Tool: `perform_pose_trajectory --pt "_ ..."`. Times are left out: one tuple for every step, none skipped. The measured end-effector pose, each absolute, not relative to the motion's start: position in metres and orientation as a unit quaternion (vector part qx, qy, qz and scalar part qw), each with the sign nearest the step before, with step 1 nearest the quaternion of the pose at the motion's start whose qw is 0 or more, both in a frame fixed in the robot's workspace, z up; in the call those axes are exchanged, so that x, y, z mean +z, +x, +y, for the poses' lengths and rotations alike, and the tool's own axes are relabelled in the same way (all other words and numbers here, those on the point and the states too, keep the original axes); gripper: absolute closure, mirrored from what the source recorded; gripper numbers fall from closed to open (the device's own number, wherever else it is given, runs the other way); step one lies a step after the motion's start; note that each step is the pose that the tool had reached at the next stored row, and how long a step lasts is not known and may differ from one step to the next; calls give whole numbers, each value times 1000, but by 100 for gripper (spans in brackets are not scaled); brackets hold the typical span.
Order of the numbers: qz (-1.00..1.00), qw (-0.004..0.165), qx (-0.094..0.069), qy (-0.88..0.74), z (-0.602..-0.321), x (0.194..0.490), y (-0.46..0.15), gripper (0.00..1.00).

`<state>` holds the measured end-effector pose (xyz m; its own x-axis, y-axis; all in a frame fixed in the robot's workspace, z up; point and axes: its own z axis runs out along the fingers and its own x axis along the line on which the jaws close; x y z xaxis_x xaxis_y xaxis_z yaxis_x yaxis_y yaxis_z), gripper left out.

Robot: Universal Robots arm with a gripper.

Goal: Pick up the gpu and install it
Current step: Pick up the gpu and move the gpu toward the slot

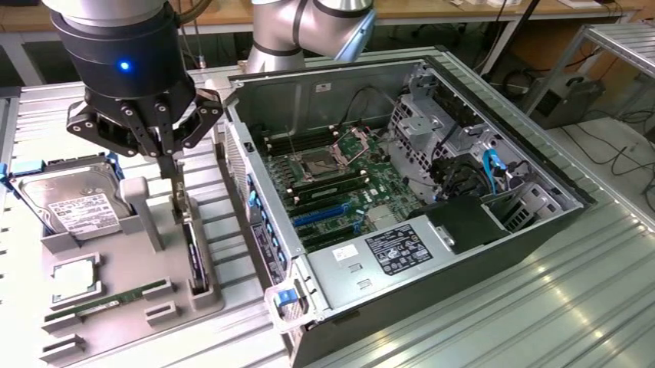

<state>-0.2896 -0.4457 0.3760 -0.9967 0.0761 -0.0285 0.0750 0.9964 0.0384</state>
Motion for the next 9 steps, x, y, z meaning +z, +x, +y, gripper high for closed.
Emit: perform_pose_trajectory --pt "999 15 19 38 -446 376 -290 89" --pt "999 15 19 38 -446 376 -290 89" --pt "999 15 19 38 -446 376 -290 89" --pt "999 15 19 38 -446 376 -290 89" --pt "999 15 19 38 -446 376 -290 89" --pt "999 15 19 38 -446 376 -290 89" --pt "999 15 19 38 -446 376 -290 89" --pt "999 15 19 38 -446 376 -290 89" --pt "999 15 19 38 -446 376 -290 89"
